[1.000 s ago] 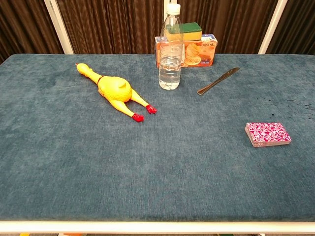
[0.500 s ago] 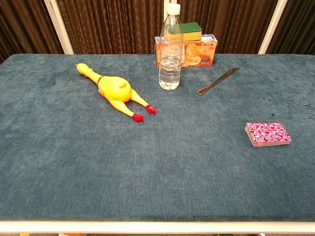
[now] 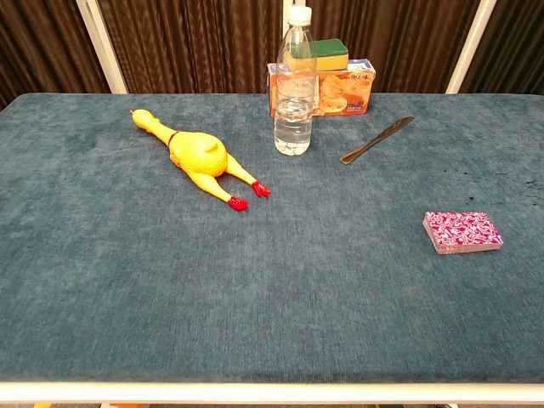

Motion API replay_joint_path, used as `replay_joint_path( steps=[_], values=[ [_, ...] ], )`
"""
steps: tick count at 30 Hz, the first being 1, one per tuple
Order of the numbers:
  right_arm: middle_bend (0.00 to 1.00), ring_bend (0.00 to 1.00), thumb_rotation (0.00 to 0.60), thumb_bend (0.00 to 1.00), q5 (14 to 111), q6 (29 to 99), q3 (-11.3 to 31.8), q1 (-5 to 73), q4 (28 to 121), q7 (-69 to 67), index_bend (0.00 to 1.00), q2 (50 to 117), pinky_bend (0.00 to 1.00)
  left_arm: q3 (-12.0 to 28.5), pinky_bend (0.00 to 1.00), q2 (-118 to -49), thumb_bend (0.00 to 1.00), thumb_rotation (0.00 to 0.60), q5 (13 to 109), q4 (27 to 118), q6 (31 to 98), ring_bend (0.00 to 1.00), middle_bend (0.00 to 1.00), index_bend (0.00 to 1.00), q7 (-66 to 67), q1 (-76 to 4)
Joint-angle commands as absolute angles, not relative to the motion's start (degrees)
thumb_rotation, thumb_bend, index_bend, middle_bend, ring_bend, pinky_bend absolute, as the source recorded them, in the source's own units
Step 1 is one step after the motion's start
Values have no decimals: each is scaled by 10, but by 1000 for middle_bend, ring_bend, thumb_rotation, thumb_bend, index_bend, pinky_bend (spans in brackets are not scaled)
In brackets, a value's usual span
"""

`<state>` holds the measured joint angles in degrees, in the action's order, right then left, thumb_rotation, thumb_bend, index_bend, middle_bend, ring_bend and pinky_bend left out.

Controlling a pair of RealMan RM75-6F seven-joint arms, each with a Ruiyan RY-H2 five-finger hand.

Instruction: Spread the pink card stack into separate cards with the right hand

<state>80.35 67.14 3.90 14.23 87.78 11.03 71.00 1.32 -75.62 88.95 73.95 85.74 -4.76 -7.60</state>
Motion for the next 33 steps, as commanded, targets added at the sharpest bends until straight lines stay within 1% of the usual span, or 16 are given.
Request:
replay_joint_path(
  steps=[1,9,12,17,22,29,33],
  values=[
    [132,608,600,69,778,638,46,172,901,187,82,727,703,13,179,-756,35,600,889,739,858,91,194,192,-49,-76],
    [168,637,600,69,706,585,52,217,920,302,87,767,723,11,179,-756,35,600,887,733,855,91,194,192,-62,-75],
    [173,637,600,70,680,577,53,231,920,338,95,785,726,11,179,-756,35,600,887,730,854,91,194,192,-65,-75],
    [195,684,600,72,654,573,55,250,913,373,143,808,756,11,179,-755,35,600,887,728,853,91,194,192,-71,-75],
    [216,710,600,78,634,573,57,267,903,394,184,828,777,11,179,-755,35,600,887,726,853,91,194,192,-74,-74],
    [251,713,600,85,615,578,53,279,888,407,239,846,782,11,179,-756,35,600,886,722,853,91,194,192,-78,-73],
    [256,713,600,85,619,583,47,281,882,400,251,852,782,11,179,-756,35,600,886,720,853,91,194,192,-79,-74]
  ],
)
